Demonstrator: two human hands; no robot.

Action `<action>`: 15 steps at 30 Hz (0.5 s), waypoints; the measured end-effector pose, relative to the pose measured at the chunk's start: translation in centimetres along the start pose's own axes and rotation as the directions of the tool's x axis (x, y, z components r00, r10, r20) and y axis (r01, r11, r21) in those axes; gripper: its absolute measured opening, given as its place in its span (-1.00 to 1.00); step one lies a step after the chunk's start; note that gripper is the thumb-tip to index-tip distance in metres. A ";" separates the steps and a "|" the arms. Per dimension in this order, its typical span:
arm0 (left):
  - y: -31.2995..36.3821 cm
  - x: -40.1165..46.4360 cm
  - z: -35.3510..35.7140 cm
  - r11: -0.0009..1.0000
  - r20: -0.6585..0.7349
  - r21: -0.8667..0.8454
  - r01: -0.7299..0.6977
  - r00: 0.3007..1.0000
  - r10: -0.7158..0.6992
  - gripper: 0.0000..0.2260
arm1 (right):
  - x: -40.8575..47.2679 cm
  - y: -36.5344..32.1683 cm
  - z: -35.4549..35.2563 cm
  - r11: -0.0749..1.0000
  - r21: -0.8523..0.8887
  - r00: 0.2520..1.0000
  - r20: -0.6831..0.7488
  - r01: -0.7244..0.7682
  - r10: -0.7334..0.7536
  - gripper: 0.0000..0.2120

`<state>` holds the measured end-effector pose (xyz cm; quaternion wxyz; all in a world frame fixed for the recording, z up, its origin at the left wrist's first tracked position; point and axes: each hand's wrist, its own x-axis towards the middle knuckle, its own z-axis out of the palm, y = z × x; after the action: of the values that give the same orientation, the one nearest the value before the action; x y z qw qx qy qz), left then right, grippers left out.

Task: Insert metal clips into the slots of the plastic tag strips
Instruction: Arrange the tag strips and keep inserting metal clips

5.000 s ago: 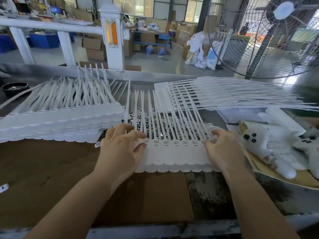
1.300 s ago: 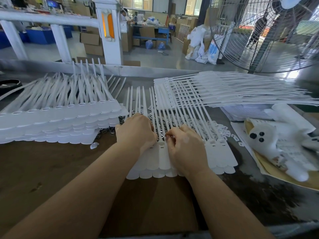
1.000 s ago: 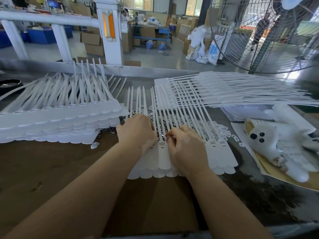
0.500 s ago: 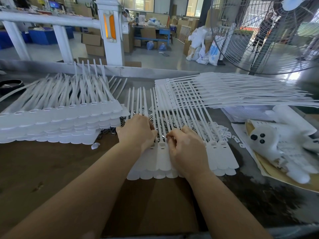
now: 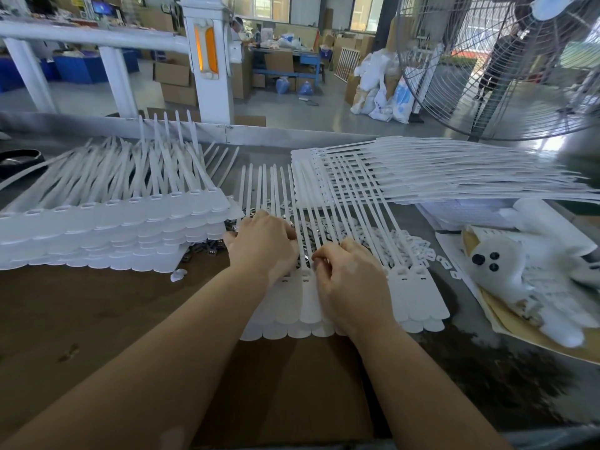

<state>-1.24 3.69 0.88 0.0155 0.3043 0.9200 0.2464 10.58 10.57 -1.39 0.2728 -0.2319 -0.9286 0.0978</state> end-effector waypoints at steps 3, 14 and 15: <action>-0.1 0.0 -0.1 1.000 0.009 -0.011 -0.005 1.000 0.005 -0.78 | 0.0 0.0 0.0 1.000 0.003 1.000 0.002 0.000 0.000 -0.81; -0.1 0.1 0.4 1.000 -0.030 0.010 -0.007 1.000 0.008 -0.86 | 0.1 -0.2 0.1 1.000 0.023 1.000 0.001 -0.017 0.017 -0.82; -0.1 0.2 0.3 1.000 -0.021 -0.014 0.005 1.000 -0.006 -0.86 | 0.1 -0.2 0.1 1.000 0.022 1.000 -0.002 -0.019 0.019 -0.82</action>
<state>-1.36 3.87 0.55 0.0087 0.2990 0.9192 0.2560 10.41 10.46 -1.38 0.2754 -0.2376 -0.9249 0.1105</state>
